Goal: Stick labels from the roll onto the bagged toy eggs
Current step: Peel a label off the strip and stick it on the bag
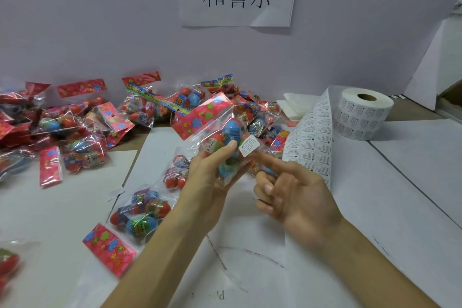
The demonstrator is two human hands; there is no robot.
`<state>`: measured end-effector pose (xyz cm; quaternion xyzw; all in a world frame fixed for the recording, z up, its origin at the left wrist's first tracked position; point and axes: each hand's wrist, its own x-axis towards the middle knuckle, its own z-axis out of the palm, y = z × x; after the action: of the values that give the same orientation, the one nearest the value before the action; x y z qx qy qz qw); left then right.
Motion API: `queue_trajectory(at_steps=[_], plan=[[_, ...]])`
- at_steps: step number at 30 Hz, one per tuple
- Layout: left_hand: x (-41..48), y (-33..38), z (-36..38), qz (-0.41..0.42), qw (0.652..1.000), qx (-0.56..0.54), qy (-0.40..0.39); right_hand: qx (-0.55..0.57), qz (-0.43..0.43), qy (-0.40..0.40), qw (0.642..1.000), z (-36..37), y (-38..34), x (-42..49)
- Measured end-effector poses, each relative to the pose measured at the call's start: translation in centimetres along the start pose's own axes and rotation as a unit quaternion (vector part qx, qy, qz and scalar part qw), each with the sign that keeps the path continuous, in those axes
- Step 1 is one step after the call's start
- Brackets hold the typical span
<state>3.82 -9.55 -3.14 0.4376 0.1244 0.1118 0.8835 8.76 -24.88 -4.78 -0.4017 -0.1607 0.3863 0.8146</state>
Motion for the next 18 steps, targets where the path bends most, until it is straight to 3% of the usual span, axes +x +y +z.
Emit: queue_trajectory(at_steps=[18], plan=[[0.18,-0.02,-0.08,0.008,1.0,0.002,0.013,0.018,0.015,0.0,1.0,-0.36,0.07,0.12]])
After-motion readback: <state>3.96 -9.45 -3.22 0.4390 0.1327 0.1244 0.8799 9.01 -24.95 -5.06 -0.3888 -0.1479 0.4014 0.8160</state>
